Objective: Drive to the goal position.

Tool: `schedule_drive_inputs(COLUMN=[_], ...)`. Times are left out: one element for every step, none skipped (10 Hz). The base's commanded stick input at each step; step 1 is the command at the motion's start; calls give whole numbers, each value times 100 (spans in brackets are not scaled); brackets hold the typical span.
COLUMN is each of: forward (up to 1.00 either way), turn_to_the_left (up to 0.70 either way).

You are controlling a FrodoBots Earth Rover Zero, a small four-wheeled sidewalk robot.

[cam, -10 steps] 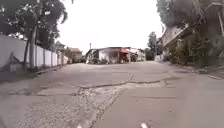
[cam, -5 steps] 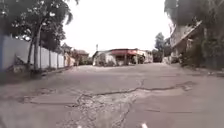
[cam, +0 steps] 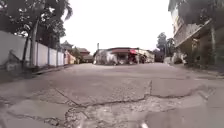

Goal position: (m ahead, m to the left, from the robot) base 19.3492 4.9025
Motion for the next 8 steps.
schedule_drive_inputs(forward=[100, 100, 100, 100, 100, 100, 100, 100], turn_to_the_left=[0, 0, 0, 0, 0, 0, 0, 0])
